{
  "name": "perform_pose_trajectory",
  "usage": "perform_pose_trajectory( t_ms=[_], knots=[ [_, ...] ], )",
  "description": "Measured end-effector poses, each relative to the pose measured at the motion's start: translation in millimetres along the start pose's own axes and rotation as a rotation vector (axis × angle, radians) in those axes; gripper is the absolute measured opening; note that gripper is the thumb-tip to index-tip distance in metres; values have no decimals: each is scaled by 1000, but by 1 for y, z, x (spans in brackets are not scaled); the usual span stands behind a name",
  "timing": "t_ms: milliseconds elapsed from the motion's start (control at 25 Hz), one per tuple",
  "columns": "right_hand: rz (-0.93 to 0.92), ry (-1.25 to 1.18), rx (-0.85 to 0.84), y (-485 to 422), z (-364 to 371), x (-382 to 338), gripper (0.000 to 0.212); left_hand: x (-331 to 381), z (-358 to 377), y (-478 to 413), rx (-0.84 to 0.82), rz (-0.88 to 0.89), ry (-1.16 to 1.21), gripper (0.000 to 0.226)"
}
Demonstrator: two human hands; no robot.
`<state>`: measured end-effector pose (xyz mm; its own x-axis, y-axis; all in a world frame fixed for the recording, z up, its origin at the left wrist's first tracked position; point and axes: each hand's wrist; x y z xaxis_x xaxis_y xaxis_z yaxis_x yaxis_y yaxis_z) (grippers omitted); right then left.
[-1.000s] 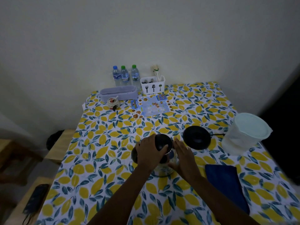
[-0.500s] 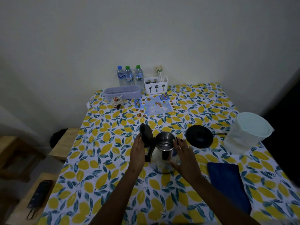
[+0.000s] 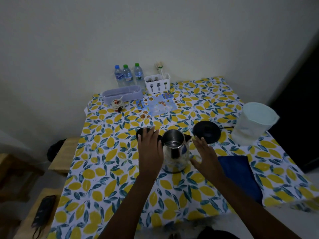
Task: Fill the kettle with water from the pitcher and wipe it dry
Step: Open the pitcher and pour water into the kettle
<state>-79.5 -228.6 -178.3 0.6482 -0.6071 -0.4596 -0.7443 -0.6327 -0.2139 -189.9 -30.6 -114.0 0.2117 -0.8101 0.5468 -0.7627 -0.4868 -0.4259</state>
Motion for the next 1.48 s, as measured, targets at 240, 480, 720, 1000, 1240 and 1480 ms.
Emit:
perform_pose_trajectory(
  t_ms=[240, 480, 720, 1000, 1240, 1480],
  knots=[
    [241, -81, 213, 18, -64, 70, 70, 74, 68, -24, -369, 175, 99, 47],
    [375, -67, 389, 30, -125, 164, 63, 175, 154, -58, -518, 355, 122, 50],
    [429, -141, 463, 0, -159, 244, 49, 238, 232, -93, -673, 452, 31, 51],
    [588, -338, 274, -72, -178, 317, 38, 280, 305, -127, -823, 559, -279, 77],
    [691, -648, 157, -94, -170, 341, 39, 277, 329, -108, -682, 585, -430, 74],
    [803, -711, 54, -107, -162, 360, 67, 285, 337, -104, -643, 540, -505, 83]
  ],
)
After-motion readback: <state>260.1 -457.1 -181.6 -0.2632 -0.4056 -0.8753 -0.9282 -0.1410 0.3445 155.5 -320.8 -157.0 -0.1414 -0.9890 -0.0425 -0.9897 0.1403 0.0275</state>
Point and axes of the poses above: each hand's wrist, its own y-axis away from the middle knuckle, its own z-axis out of the palm, x = y × z, and after that the axes turned 2 degrees about y, right-handed
